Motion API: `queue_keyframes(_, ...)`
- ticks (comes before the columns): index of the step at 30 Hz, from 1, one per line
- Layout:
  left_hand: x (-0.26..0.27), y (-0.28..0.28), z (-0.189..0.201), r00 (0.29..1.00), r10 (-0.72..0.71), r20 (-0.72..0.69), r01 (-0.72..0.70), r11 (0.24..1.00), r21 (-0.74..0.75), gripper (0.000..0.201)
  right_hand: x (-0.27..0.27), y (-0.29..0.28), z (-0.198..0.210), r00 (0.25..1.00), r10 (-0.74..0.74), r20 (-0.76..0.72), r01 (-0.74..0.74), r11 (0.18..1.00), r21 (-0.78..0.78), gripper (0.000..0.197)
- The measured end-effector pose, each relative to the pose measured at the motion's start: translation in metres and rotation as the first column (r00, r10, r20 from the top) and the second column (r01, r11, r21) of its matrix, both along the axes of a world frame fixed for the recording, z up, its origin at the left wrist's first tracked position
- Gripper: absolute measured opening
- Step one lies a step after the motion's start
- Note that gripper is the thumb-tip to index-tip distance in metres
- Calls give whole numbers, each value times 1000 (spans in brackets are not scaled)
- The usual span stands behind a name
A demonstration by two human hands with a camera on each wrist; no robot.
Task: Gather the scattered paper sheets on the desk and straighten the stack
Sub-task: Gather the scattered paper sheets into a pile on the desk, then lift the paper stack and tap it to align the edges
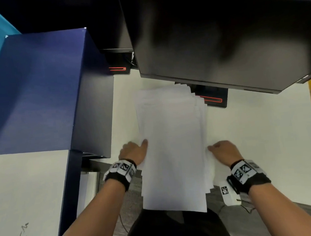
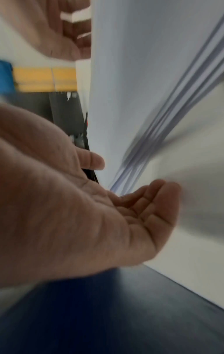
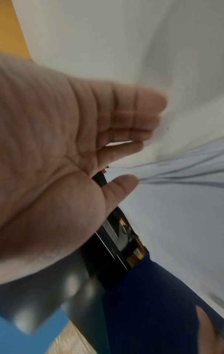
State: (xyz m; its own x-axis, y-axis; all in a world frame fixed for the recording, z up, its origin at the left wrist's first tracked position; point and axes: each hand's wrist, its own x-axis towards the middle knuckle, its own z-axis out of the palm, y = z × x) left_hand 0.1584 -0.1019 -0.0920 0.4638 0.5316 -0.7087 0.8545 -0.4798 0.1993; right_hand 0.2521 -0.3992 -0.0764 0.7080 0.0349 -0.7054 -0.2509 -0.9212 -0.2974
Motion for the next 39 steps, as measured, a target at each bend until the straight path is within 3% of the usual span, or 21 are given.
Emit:
queue_keyframes(3, 30, 10, 6, 991, 77, 105, -73, 997, -40, 106, 27, 4, -11, 985, -126, 115, 120, 991, 55, 67)
queue_keyframes(6, 59, -8, 5, 981, 80, 177, -68, 995, -73, 116, 38, 35, -23, 975, -187, 117, 179, 981, 82, 93)
queue_keyframes(8, 70, -18, -1, 975, 124, 186, -94, 982, -163, 112, 44, 56, -31, 957, -279, 76, 264, 951, 160, 103)
queue_keyframes(10, 69, -14, -12, 953, 226, 202, -159, 940, -303, 90, 49, 66, -36, 943, -332, 7, 322, 921, 219, 94)
queue_keyframes(13, 42, -3, -26, 865, 480, 150, -309, 743, -594, 49, 49, 61, -39, 917, -375, -136, 399, 853, 337, 66)
queue_keyframes(15, 23, -2, -20, 810, 559, 179, -330, 686, -649, 36, 41, 50, -35, 896, -381, -228, 444, 762, 471, 58)
queue_keyframes(20, -11, -3, 13, 798, 496, 344, -217, 768, -603, 41, -4, 32, -6, 904, -313, -292, 423, 552, 719, 53)
queue_keyframes(23, -19, 1, 43, 763, 439, 474, -141, 828, -542, 54, -16, 26, 31, 922, -366, -125, 318, 531, 786, 44)
queue_keyframes(26, 0, -6, 99, 643, 361, 675, 14, 876, -482, 29, -6, 21, 87, 890, -454, 41, 209, 486, 848, 30)
queue_keyframes(29, 33, -20, 157, 449, 269, 852, 169, 911, -376, 34, 11, 14, 141, 815, -540, 212, 57, 438, 897, 26)
queue_keyframes(32, 60, -33, 189, 283, 260, 923, 241, 913, -331, 38, 24, 3, 176, 713, -607, 353, -61, 447, 892, 23)
queue_keyframes(36, 81, -46, 209, 184, 223, 957, 311, 911, -272, 42, 31, -12, 194, 632, -632, 448, -156, 463, 872, 20)
queue_keyframes(39, 85, -54, 201, 183, 127, 975, 323, 929, -182, 47, 30, -22, 184, 631, -621, 465, -178, 468, 866, 23)
